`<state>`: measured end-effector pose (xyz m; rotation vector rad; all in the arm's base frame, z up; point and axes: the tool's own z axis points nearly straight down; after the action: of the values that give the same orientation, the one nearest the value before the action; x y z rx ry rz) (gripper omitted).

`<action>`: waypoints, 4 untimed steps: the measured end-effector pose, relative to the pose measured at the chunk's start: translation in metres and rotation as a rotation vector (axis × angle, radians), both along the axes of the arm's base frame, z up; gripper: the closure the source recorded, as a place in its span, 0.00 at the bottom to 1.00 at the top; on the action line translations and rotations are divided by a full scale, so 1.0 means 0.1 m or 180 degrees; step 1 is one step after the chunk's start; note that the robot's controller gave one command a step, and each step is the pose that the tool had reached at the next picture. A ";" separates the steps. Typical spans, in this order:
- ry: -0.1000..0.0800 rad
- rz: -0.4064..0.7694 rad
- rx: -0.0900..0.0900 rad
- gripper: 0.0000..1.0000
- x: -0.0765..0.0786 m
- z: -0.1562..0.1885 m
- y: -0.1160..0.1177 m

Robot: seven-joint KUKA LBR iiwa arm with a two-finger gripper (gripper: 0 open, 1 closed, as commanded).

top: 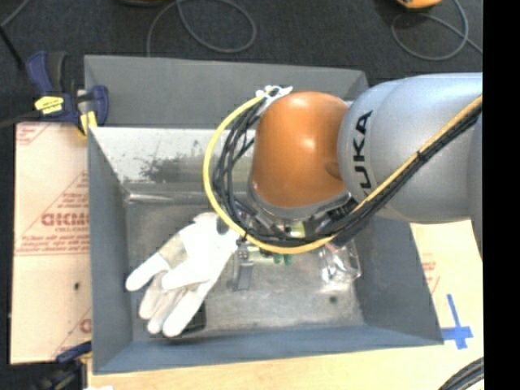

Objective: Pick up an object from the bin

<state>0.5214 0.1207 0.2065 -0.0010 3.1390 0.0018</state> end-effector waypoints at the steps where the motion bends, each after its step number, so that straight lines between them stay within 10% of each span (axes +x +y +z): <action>1: -0.0005 0.0374 -0.0002 0.00 0.10 -0.44 0.18; 2: -0.0048 0.1250 -0.0020 0.00 0.29 -1.13 0.41; 4: -0.0116 0.1852 -0.0031 0.00 0.34 -1.20 0.50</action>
Offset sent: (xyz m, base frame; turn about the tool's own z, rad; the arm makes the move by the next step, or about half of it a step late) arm 0.0255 0.0499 -0.1365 -0.4071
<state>0.5552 0.1707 0.0861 -0.8914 2.9727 -0.0119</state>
